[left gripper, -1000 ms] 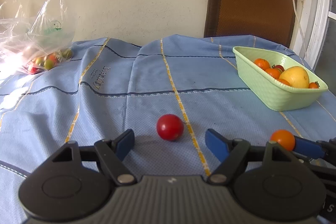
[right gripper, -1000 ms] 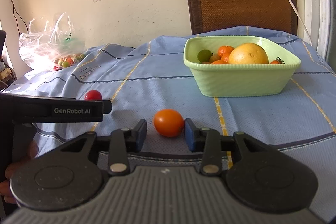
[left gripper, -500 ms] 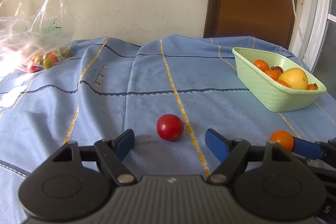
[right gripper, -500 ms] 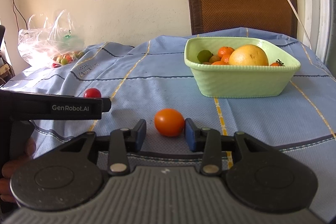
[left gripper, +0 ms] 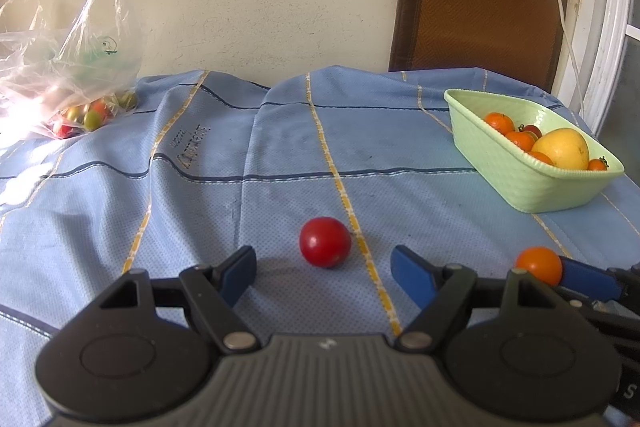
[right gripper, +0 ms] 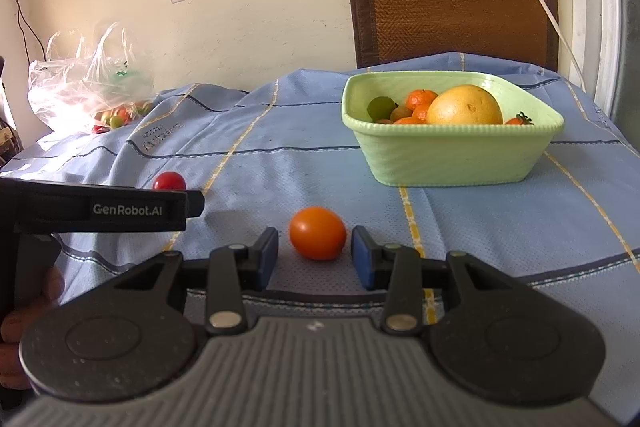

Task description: Organize fruits

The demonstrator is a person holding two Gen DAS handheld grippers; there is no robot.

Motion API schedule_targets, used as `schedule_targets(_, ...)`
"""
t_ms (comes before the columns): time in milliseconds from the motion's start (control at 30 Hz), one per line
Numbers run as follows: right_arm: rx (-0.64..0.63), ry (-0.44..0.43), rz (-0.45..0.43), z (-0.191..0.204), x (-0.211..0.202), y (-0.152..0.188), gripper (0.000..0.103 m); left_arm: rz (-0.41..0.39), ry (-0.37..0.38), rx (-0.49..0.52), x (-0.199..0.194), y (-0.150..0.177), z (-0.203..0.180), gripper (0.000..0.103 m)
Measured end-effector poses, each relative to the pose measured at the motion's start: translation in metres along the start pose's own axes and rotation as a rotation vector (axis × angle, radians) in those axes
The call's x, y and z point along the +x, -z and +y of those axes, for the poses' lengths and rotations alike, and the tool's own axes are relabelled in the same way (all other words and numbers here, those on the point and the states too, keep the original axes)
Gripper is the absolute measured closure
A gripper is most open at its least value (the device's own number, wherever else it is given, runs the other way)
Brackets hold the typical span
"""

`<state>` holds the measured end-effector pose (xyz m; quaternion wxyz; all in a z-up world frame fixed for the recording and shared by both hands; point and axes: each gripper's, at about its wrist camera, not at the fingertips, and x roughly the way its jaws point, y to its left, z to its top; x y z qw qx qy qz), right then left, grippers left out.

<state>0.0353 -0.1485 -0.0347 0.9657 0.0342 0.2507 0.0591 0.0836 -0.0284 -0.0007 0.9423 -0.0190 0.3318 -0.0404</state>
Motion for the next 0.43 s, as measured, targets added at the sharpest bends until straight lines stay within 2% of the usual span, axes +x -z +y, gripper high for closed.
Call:
schedule_targets(167, 0.012, 0.007, -0.004, -0.001, -0.001, 0.001, 0.059, -0.004, 0.023, -0.027, -0.002, 0.000, 0.006, 0.026)
schedule_targets(333, -0.001, 0.004, -0.002, 0.001, -0.002, 0.002, 0.057, -0.027, 0.128, -0.069, -0.008, 0.001, 0.017, 0.028)
schedule_targets(433, -0.009, -0.003, -0.007, 0.003, -0.004, 0.002, 0.050, -0.054, 0.142, -0.037, -0.013, 0.002, 0.014, 0.030)
